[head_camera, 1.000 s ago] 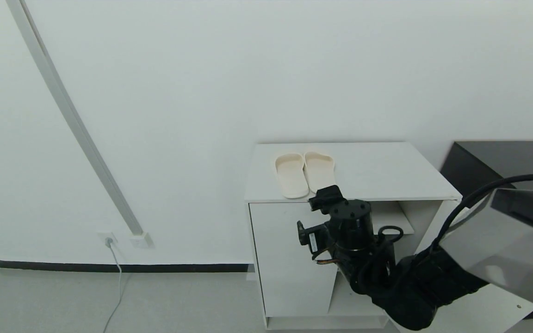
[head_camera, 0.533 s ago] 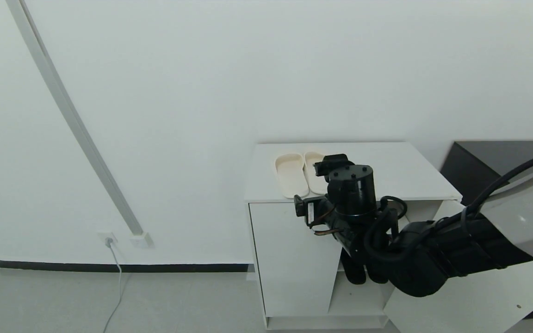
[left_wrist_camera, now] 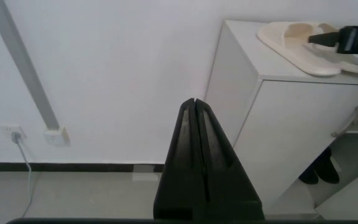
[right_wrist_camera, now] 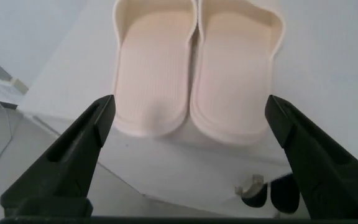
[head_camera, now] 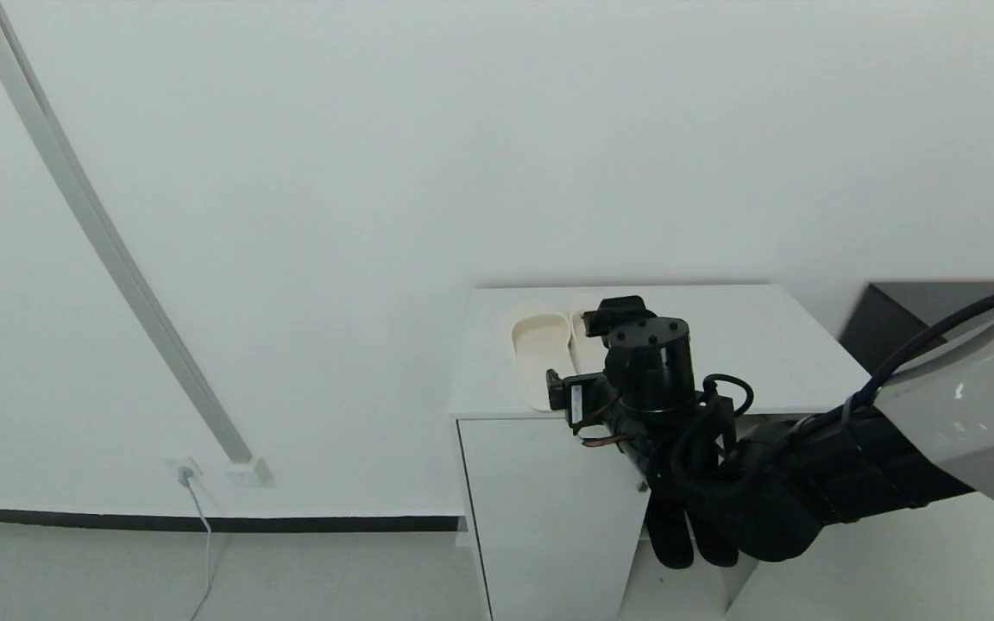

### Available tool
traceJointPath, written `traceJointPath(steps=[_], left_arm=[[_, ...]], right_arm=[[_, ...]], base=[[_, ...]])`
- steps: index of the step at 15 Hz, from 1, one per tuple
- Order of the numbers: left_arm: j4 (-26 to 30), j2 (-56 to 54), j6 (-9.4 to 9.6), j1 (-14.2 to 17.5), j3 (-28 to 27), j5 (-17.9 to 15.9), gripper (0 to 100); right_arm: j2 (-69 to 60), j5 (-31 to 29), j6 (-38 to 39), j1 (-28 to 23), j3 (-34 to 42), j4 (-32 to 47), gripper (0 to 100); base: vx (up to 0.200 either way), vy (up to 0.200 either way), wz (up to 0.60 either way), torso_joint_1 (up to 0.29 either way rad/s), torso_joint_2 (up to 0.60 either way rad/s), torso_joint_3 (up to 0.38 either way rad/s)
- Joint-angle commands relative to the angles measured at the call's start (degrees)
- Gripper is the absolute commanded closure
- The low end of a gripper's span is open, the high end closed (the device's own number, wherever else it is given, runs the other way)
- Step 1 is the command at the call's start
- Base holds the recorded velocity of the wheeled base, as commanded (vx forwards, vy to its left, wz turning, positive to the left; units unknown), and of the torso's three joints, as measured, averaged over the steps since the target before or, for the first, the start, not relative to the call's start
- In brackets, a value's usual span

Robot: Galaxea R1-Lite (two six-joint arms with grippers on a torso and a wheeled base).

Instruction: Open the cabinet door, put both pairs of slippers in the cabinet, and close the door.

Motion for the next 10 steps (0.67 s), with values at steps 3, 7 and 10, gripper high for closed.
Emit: traceJointPath(steps=[3,7,10], left_arm=[[-0.01,-0.01,-0.02,-0.06,0.01,-0.01,100],[-0.01,0.08,-0.02,-0.06,0.01,0.07,100],[-0.01,-0.01,-0.11,-0.06,0.01,0.07,100]], right_arm=[[3.86,0.33,-0.12,-0.40,-0.46,-1.85,0],[9.05,1.73,-0.12,-2.77,-4.51,-3.61,0],[11.59,2.79,-0.21,-3.65,-8.64,-3.61,0]], base=[[0.200,0.000,0.00,0.001,0.00,-0.001],[0.050,0.000,0.00,0.002,0.00,-0.001],[0.000,0.000,0.00,0.000,0.00,0.000]])
